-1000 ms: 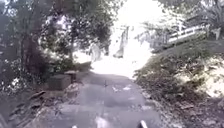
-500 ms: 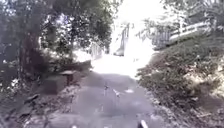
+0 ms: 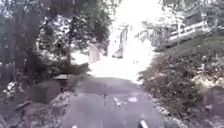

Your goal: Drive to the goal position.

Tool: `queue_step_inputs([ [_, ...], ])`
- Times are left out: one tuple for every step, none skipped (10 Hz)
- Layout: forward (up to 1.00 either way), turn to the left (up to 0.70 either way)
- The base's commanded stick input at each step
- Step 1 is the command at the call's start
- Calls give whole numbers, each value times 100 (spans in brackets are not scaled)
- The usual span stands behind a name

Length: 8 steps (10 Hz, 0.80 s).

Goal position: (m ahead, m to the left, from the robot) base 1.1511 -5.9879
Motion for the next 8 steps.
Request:
queue_step_inputs([
  [50,0],
  [50,0],
  [50,0],
  [50,0],
  [50,0],
  [50,-21],
  [50,-50],
  [50,-50],
])
